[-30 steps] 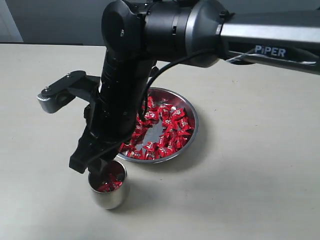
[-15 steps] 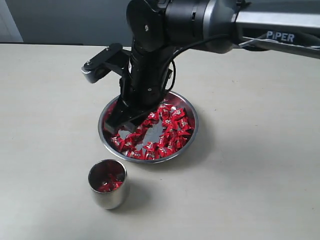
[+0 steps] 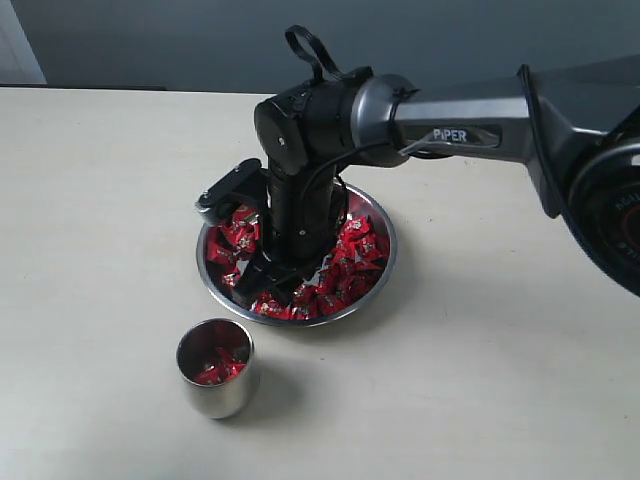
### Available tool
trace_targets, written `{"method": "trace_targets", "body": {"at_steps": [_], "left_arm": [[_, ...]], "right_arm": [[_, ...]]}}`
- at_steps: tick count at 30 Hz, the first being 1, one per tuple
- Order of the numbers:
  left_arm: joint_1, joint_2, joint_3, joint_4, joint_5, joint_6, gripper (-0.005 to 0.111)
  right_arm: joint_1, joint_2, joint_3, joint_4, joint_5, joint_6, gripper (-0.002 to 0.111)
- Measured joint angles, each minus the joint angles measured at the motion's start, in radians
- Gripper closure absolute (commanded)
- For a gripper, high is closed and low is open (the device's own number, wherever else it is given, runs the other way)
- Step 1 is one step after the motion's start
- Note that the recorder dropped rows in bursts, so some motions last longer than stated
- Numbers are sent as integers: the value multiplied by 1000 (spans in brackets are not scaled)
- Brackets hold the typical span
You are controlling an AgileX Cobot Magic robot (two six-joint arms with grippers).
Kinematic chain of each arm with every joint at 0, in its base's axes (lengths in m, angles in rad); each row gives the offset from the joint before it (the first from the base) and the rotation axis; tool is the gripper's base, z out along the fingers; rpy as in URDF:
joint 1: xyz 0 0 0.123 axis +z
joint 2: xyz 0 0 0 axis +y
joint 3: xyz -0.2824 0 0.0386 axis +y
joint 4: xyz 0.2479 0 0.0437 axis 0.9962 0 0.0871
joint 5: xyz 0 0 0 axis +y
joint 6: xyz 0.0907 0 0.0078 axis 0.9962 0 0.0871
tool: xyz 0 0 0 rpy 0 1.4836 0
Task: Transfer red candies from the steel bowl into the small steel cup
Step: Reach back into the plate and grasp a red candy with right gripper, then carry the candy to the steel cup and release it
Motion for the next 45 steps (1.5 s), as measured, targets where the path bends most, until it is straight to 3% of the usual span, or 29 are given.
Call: {"method": "trace_targets", "body": {"at_steps": [10, 13, 16, 17, 28, 33, 39, 45], "left_arm": [[0, 0, 0, 0, 0, 0, 106], [0, 0, 0, 0, 0, 0, 106], [0, 0, 0, 0, 0, 0, 106], [0, 0, 0, 0, 0, 0, 106], [0, 0, 0, 0, 0, 0, 106], [0, 0, 0, 0, 0, 0, 106], [0, 0, 0, 0, 0, 0, 106], [0, 0, 0, 0, 0, 0, 106]], "right_arm": [[0, 23, 0, -49, -19, 25, 66], [0, 32, 0, -51, -7, 36, 83], [0, 34, 0, -53, -1, 59, 107], [0, 34, 0, -53, -1, 61, 109], [0, -65, 0, -40, -25, 72, 109], [0, -151, 0, 90, 6, 35, 109], [10, -221, 0, 334, 123, -174, 109], [79, -231, 0, 372, 191, -236, 109]]}}
